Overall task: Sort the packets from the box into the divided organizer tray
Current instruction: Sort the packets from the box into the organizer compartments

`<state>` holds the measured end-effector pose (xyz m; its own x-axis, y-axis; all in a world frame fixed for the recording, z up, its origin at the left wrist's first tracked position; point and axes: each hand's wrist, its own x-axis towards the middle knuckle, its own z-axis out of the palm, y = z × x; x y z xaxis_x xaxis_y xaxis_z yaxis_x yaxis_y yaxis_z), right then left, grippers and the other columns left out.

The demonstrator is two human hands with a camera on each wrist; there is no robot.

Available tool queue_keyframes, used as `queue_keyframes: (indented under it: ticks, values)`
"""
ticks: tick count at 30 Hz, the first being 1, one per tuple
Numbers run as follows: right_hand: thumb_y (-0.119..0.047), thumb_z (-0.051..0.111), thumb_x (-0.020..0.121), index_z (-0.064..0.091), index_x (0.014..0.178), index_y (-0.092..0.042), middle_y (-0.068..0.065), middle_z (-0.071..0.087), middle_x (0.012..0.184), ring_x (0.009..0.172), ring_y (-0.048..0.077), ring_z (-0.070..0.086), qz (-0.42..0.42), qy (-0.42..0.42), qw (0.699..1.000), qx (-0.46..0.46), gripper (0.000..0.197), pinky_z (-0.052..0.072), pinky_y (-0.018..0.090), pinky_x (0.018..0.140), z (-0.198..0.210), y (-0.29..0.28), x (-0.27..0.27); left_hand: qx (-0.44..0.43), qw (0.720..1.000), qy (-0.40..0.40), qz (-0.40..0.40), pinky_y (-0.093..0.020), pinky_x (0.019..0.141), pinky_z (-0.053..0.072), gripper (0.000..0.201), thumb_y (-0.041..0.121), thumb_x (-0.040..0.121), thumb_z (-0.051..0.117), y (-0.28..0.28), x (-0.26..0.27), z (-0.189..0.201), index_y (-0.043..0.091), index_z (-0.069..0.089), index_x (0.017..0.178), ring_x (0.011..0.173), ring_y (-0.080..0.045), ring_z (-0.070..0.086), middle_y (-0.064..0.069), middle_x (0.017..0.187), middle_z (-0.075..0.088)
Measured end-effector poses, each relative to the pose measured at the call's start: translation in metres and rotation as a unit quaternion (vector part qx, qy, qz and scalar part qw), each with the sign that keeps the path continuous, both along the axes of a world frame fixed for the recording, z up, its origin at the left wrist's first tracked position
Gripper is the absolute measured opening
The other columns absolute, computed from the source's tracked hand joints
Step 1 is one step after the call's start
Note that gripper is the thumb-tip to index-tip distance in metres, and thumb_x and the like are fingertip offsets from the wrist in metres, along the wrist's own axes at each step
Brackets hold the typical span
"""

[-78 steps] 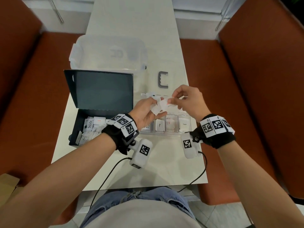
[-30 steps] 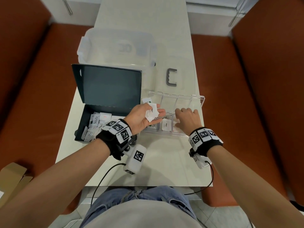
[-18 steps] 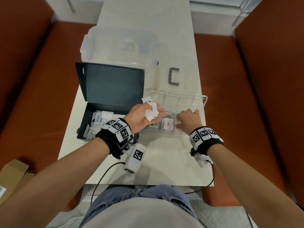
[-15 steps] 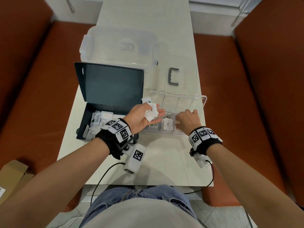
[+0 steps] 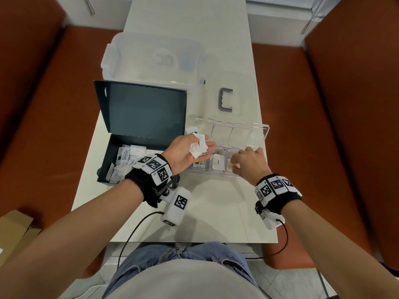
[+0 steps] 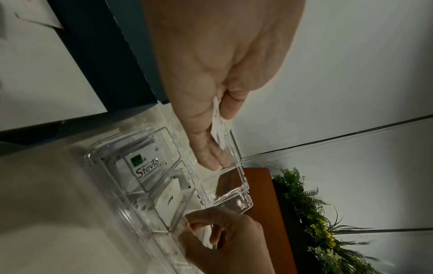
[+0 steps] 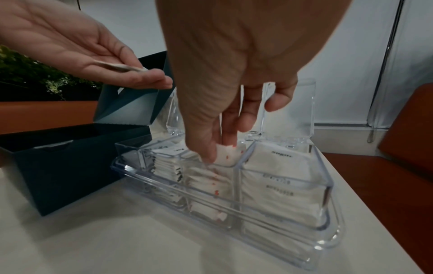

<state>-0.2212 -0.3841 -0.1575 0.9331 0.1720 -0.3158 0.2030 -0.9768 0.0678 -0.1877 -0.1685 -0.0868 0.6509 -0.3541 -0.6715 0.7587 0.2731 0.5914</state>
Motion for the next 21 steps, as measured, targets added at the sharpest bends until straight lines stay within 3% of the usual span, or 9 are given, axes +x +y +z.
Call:
queue_keyframes:
  ticks: [6,11,17,21]
  values:
    - [-0.026,0.053,0.093,0.071,0.099,-0.035,-0.007,0.065,0.105,0.096,0.019,0.046,-0.003,0.053,0.998,0.035,0.021,0.024,0.037,0.079,0.005,-0.001,0.010,-0.002,1.000,-0.001,-0.005,-0.039,0.090,0.053,0.038,0.005,0.101,0.031,0.000,0.000,0.001,-0.006,0.047,0.133,0.116,-0.033,0.061,-0.026,0.126,0.060]
    - [-0.026,0.061,0.089,0.068,0.086,-0.031,-0.010,0.065,0.098,0.100,0.019,0.052,0.002,0.052,0.998,0.030,0.010,0.028,0.038,0.088,0.006,0.002,0.018,-0.004,1.000,-0.001,-0.002,-0.040,0.091,0.053,0.038,0.005,0.100,0.032,-0.001,0.001,0.001,-0.005,0.046,0.134,0.113,-0.033,0.062,-0.026,0.126,0.060]
    - [-0.028,0.067,0.085,0.067,0.086,-0.029,-0.010,0.065,0.092,0.095,0.017,0.054,-0.014,0.068,0.996,0.050,0.001,0.027,0.038,0.085,0.004,0.003,0.021,-0.006,1.000,0.003,0.005,-0.039,0.089,0.054,0.036,0.005,0.101,0.032,0.001,0.000,-0.001,-0.005,0.048,0.132,0.111,-0.031,0.064,-0.025,0.124,0.061]
    - [-0.018,0.054,0.092,0.066,0.087,-0.025,-0.009,0.067,0.089,0.091,0.019,0.058,-0.032,0.072,0.994,0.081,0.015,0.025,0.036,0.079,0.005,-0.001,0.021,-0.009,1.000,0.005,0.008,-0.040,0.090,0.053,0.036,0.005,0.101,0.031,0.001,0.000,-0.003,-0.005,0.049,0.131,0.111,-0.031,0.064,-0.025,0.123,0.061]
